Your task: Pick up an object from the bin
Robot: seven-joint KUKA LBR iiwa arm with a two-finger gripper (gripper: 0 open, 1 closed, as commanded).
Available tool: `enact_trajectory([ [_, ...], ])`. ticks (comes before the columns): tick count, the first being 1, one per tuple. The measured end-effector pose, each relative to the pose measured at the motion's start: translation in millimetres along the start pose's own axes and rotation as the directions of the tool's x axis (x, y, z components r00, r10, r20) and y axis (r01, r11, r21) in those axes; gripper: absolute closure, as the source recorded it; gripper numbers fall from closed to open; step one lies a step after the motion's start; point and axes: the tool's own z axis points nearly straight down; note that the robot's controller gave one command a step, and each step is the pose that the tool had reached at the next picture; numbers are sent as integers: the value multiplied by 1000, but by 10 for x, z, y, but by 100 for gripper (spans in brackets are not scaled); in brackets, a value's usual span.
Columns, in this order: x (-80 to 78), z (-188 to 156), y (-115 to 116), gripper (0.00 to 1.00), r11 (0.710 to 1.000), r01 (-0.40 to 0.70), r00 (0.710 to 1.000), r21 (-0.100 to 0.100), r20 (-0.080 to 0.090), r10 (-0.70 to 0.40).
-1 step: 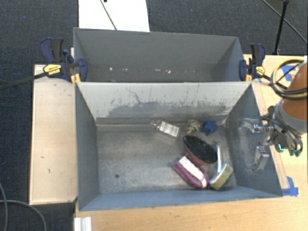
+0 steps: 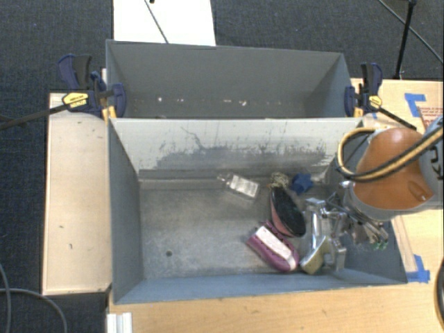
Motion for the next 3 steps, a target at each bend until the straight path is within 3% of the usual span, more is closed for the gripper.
enact_trajectory([
  [1,120,172,-76,0,929,370,929,8,12,-370],
  [2,143,187,-71,100,927,374,927,5,7,-374],
  [3,-75,-1451,-113,100,914,405,914,10,10,-405],
])
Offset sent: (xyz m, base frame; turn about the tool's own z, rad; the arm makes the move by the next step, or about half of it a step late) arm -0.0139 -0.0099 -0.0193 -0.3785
